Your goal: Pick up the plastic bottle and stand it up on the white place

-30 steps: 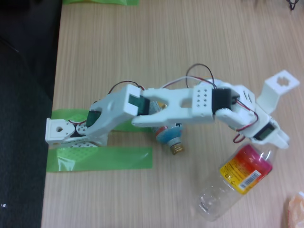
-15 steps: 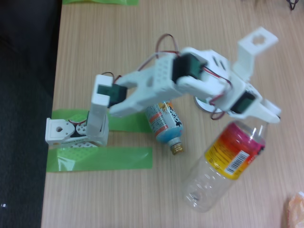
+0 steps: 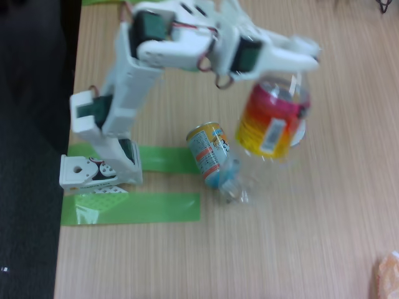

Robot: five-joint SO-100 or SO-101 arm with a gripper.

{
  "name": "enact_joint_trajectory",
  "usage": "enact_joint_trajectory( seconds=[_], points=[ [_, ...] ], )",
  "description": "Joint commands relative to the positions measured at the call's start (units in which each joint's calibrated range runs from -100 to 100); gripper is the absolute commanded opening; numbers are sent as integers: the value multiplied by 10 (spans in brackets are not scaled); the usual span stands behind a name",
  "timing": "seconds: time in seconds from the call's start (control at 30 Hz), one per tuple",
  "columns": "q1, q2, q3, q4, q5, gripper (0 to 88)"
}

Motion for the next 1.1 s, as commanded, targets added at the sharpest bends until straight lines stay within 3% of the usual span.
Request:
enact_joint_trajectory(
  seconds=[0.0, 0.27, 0.5, 0.67, 1.07],
  points=[
    [-48, -81, 87, -22, -3, 144],
    [-132, -251, 338, -144, -3, 144],
    [-192, -312, 458, -222, -14, 142],
    [-192, -310, 476, -254, -66, 80],
    [-147, -311, 580, -423, -115, 81]
  ],
)
